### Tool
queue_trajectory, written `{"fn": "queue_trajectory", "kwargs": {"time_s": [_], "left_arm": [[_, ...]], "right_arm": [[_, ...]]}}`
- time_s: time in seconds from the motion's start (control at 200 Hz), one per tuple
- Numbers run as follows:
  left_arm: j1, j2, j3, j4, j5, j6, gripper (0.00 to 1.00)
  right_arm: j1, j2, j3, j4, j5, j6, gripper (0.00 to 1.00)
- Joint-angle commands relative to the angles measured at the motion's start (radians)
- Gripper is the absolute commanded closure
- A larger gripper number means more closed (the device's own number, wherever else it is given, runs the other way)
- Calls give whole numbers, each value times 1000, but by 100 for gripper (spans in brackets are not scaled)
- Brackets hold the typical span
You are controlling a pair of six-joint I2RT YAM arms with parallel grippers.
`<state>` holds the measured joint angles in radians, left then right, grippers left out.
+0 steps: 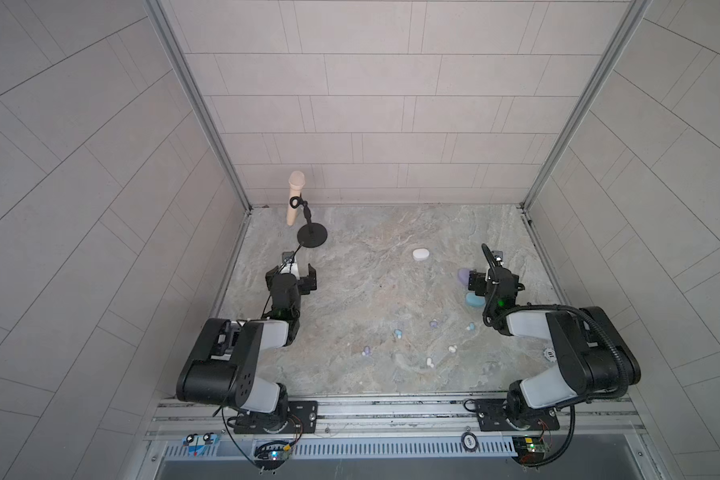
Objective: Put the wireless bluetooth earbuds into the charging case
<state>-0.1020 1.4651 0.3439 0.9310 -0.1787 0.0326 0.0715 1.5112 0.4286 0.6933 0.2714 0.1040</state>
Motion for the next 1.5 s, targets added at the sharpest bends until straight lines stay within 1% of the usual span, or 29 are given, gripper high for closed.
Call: {"fn": "queue_trajectory", "kwargs": {"time_s": [0.0,1.091,1.136,1.176,1.211,1.242,1.272,1.297,1.327,1.367,1.412,1.497], "left_arm": [[6,5,18,19,8,-11,0],[7,7,19,17,10,-10,0],[6,2,17,23,8,-10,0],[5,-13,7,42,7,-4,0],[-7,-67,19,-29,-14,2,0],[-24,-123,58,-150,-39,9,0],[-35,-169,105,-287,-62,5,0],[-42,-198,137,-370,-69,-7,0],[-48,-227,167,-447,-66,-28,0],[-57,-256,201,-533,-40,-50,0],[-74,-275,232,-619,-12,-68,0],[-117,-290,272,-757,38,-102,0]], "right_arm": [[-2,6,10,22,0,-17,1],[-1,5,12,22,1,-17,1],[-2,5,11,22,2,-17,1],[0,-4,9,42,9,-42,0],[5,-36,12,38,38,-59,0],[7,-81,28,-22,63,-53,0],[7,-144,62,-167,85,-35,1],[5,-192,107,-318,118,42,1],[-2,-222,162,-441,123,89,1],[-2,-242,229,-597,113,111,1],[-1,-251,287,-750,98,164,1],[-1,-239,376,-1005,18,246,1]]}}
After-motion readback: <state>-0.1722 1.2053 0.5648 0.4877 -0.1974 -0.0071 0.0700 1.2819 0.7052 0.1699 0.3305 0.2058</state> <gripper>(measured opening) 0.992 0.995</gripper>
